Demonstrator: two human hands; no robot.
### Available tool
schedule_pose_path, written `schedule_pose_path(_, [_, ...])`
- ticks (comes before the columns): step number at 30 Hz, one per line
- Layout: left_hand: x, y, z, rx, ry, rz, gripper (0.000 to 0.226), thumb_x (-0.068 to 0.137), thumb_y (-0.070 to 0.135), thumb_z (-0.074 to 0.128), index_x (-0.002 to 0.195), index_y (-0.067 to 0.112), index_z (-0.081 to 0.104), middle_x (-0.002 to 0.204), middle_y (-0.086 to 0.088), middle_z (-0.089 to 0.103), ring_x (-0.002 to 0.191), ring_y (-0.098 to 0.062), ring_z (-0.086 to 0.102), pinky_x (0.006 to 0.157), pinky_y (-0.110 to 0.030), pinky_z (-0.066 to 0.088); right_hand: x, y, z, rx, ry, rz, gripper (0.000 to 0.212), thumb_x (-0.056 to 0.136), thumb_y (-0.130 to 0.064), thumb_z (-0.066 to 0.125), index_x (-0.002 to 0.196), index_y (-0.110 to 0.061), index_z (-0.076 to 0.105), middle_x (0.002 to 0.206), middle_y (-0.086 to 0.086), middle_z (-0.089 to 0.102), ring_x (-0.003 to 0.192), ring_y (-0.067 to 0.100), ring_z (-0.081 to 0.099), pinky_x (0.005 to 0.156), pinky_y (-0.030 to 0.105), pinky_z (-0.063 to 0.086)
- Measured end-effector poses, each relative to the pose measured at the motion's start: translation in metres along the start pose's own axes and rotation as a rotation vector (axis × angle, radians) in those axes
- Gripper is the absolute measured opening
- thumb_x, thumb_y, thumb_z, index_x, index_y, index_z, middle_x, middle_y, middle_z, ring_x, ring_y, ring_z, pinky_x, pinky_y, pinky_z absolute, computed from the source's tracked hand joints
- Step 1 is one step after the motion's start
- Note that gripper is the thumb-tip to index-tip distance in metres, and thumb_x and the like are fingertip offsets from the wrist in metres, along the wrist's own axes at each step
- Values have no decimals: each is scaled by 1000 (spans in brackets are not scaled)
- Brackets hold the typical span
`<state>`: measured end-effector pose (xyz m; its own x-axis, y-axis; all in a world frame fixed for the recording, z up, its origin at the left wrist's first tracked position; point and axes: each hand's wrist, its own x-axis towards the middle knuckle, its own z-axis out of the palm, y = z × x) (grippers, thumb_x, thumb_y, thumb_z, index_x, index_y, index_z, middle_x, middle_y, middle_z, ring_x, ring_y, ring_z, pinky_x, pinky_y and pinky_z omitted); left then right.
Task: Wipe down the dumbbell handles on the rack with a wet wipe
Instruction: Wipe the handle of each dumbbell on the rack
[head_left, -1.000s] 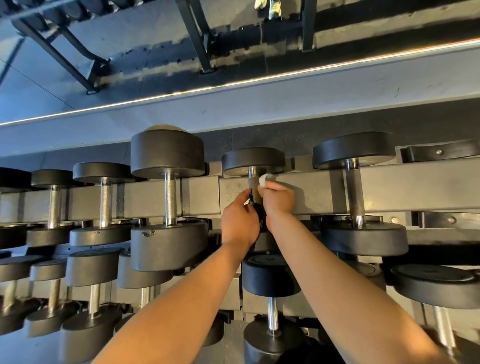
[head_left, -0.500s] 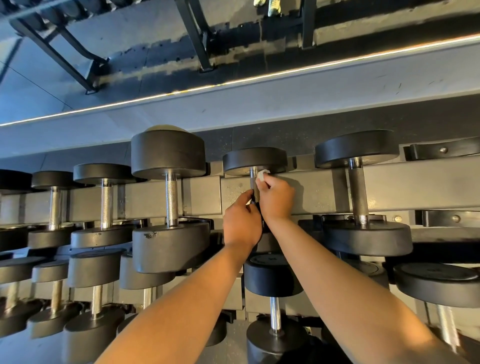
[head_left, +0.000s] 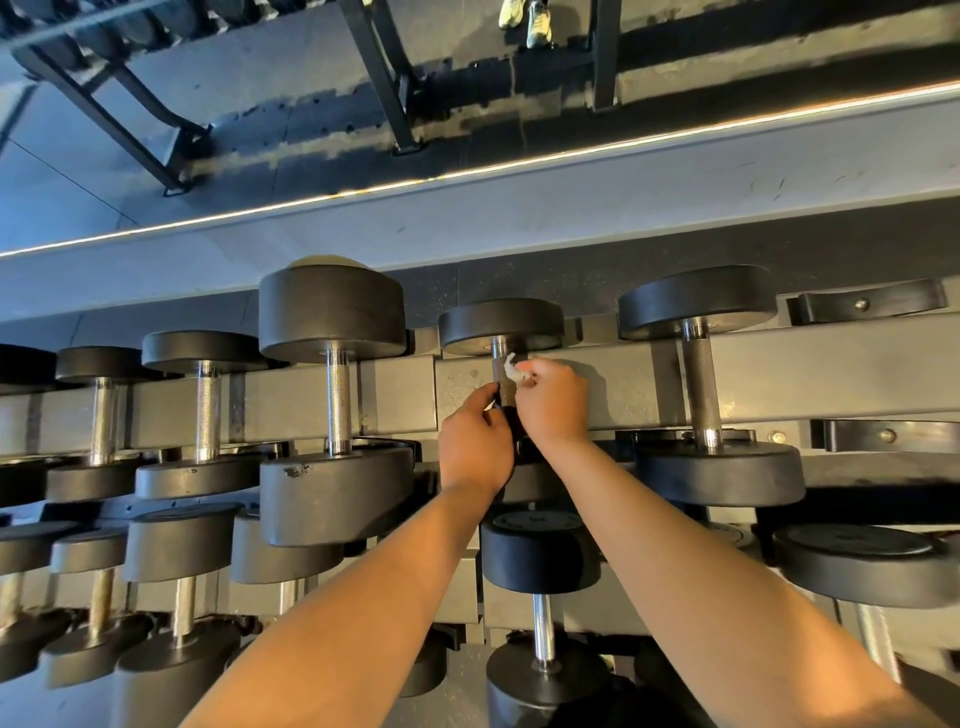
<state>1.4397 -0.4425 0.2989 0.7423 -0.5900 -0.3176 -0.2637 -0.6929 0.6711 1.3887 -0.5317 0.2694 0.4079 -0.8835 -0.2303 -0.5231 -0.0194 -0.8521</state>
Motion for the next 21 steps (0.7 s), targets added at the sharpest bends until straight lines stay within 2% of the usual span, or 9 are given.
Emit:
schedule_pose_path(2, [0, 0, 0, -2, -2, 1, 40, 104, 15, 46, 141, 25, 56, 94, 19, 57, 71, 16, 47, 64, 0, 33, -6, 2, 0, 24, -30, 25, 22, 95, -5, 55, 103, -12, 74, 98, 3, 72, 96, 21, 65, 83, 35, 54])
schedule_pose_path(4, [1, -1, -1, -6, -4, -3, 40, 104, 15, 46, 141, 25, 56, 95, 20, 57, 73, 16, 49, 66, -2, 35, -8, -6, -2, 208, -65, 101, 21, 101, -21, 53, 93, -14, 71, 84, 0, 68, 81, 17, 63, 73, 31, 52])
schedule_pose_path(7, [1, -1, -1, -7, -6, 3, 39, 104, 15, 46, 140, 25, 57, 99, 18, 59, 77, 14, 51, 69, -4, 38, 4, -17, 0, 461, -109, 358, 39, 104, -43, 44, 102, -13, 68, 91, 3, 67, 86, 16, 63, 79, 33, 51])
schedule_pose_path(9, [1, -1, -1, -4, -6, 10, 39, 104, 15, 46, 140, 25, 57, 98, 17, 59, 81, 9, 56, 74, -7, 42, 11, -13, 4, 439, -119, 423, 34, 105, -37, 44, 118, -17, 68, 103, 3, 66, 95, 19, 62, 80, 34, 53])
schedule_pose_path(12, [2, -2, 0, -8, 3, 17, 40, 104, 14, 46, 140, 24, 57, 91, 17, 58, 75, 8, 55, 81, -19, 51, 16, -7, 2, 393, -149, 386, 26, 102, -17, 53, 123, -17, 69, 103, 1, 64, 91, 15, 59, 68, 22, 46])
schedule_pose_path(15, [2, -3, 0, -32, -1, 19, 40, 103, 12, 46, 140, 23, 57, 89, 19, 57, 71, 12, 51, 69, -5, 40, 14, -3, -6, 251, -207, 335, 28, 101, -12, 54, 123, -18, 70, 106, -2, 65, 98, 16, 61, 75, 23, 45])
schedule_pose_path(19, [0, -4, -3, -115, -21, -1, 43, 102, 8, 45, 139, 25, 58, 105, 17, 62, 96, 1, 59, 74, -4, 37, -4, 9, -10, 108, -293, 329, 24, 102, -21, 54, 119, -11, 69, 107, 2, 65, 100, 18, 59, 85, 29, 46])
schedule_pose_path(21, [0, -5, -5, -172, -53, -11, 46, 101, 5, 44, 140, 26, 57, 112, 19, 62, 104, 1, 55, 87, -10, 42, -10, 15, -11, 28, -320, 356, 24, 100, -25, 58, 116, -10, 69, 108, 6, 67, 103, 22, 63, 88, 31, 49])
